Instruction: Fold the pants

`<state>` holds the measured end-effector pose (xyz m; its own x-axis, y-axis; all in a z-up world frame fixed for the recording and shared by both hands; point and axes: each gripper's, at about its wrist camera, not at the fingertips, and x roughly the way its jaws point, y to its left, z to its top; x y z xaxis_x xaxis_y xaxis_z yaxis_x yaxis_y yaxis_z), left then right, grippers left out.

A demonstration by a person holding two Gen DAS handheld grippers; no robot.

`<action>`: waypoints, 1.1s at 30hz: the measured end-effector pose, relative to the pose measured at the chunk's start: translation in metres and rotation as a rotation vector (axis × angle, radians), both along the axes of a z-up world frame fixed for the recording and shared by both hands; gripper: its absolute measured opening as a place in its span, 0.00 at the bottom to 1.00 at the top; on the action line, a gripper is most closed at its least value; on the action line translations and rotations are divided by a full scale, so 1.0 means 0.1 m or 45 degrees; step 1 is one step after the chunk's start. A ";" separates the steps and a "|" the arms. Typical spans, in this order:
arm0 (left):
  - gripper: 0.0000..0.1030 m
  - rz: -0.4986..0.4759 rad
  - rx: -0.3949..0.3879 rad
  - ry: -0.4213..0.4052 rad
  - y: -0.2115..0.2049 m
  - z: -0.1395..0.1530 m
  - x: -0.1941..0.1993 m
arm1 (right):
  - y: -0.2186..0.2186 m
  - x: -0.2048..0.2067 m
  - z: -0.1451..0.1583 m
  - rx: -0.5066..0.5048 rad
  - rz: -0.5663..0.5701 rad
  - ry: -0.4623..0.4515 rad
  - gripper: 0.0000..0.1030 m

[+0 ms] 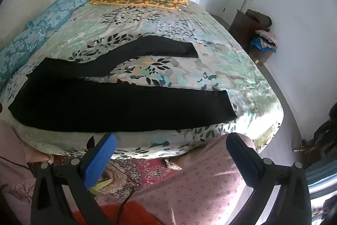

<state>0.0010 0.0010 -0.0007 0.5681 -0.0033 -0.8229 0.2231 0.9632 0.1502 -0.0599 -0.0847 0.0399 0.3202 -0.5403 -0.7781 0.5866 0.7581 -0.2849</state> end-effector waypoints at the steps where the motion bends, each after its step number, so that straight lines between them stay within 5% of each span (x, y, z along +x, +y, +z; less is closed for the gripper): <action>1: 0.99 0.004 -0.006 0.006 0.01 0.00 0.01 | 0.00 -0.01 0.00 -0.005 0.000 0.006 1.00; 13: 0.99 0.058 0.053 -0.060 0.22 0.02 -0.22 | 0.34 0.22 -0.03 -0.035 0.179 0.047 1.00; 33: 1.00 0.097 0.050 0.007 0.27 -0.10 -0.15 | 0.42 0.35 -0.10 -0.054 0.252 0.110 1.00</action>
<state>-0.0138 0.0284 -0.0104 0.5607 0.0722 -0.8249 0.1503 0.9708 0.1871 -0.0247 -0.0426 0.0295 0.3562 -0.5063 -0.7853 0.3996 0.8423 -0.3618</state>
